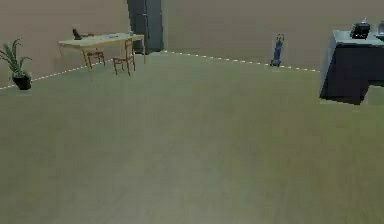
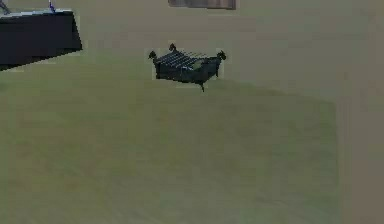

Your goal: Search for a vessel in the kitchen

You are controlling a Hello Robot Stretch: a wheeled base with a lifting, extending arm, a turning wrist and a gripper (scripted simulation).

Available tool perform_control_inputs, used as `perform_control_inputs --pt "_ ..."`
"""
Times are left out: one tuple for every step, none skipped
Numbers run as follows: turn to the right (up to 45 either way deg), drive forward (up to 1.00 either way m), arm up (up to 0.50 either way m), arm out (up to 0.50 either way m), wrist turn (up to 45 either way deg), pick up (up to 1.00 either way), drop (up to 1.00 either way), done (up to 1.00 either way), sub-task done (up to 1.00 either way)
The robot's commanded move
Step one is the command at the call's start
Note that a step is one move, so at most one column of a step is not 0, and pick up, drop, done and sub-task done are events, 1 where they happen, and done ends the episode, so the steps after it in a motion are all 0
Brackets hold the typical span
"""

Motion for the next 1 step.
perform_control_inputs --pt "24.0 0.0 0.0 0.0 0.0 0.0 0.0 0.0 0.0"
